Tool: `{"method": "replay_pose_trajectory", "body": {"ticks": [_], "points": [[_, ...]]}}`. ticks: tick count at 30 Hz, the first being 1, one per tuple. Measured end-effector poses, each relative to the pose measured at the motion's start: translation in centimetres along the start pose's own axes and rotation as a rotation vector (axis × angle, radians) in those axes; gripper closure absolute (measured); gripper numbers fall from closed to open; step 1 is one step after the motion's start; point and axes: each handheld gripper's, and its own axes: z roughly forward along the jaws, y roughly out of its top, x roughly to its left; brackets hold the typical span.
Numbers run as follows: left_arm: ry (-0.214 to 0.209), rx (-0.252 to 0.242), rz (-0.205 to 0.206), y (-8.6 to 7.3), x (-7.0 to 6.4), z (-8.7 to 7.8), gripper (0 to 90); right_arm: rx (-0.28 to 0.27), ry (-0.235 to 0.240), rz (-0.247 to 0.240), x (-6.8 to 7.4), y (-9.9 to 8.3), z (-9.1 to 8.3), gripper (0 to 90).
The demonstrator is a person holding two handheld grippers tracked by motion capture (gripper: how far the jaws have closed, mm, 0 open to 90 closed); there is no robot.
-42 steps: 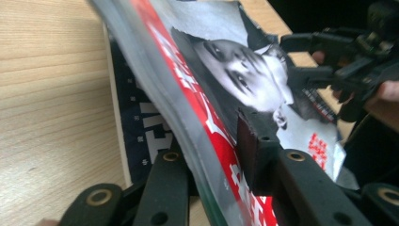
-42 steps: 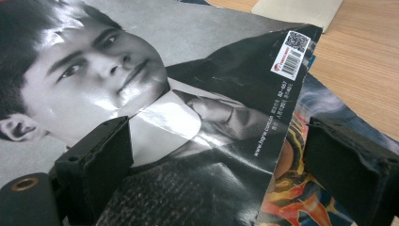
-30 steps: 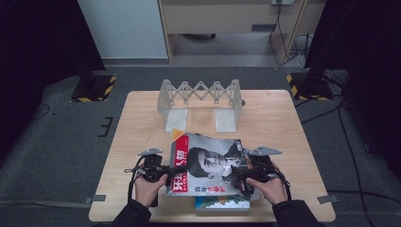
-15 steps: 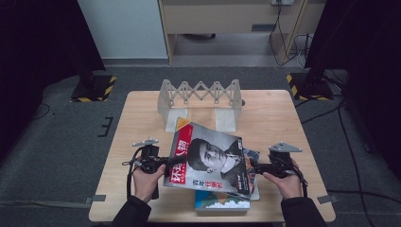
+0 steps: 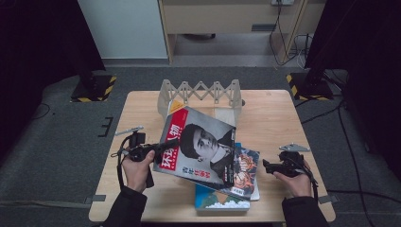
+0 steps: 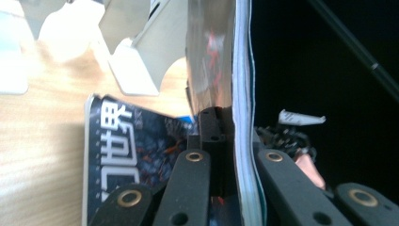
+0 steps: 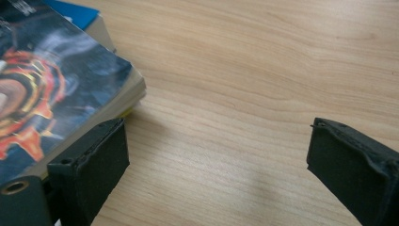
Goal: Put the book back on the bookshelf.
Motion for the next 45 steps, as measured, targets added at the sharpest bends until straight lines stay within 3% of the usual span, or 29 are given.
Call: {"method": "replay_pose_trajectory", "body": {"ticks": [6, 14, 20, 27, 32, 39, 45], "points": [[0.006, -0.049, -0.017, 1.3, -0.2, -0.7, 85.9, 0.028, -0.016, -0.009, -0.4, -0.3, 0.3, 6.0], [0.047, -0.109, -0.028, 3.2, -0.1, -2.2, 85.9, 0.089, -0.039, -0.041, -1.0, -0.9, 1.1, 4.7], [0.084, -0.150, -0.009, 4.7, -0.2, -3.5, 85.9, 0.109, -0.039, -0.054, -0.9, -1.1, 1.4, 4.6], [0.137, -0.197, 0.020, 6.9, -0.3, -6.2, 86.0, 0.151, -0.042, -0.051, -1.0, -1.4, 1.7, 4.7], [0.177, -0.207, 0.021, 7.5, 0.1, -7.6, 85.9, 0.145, -0.037, -0.040, -1.1, -1.6, 1.8, 4.3], [0.201, -0.208, 0.002, 7.6, 1.1, -9.2, 85.9, 0.126, -0.018, -0.003, -1.2, -1.9, 1.9, 3.5], [0.253, -0.211, 0.019, 8.4, 1.3, -10.4, 86.0, 0.113, -0.016, -0.002, -1.1, -2.0, 2.0, 2.6]]}}
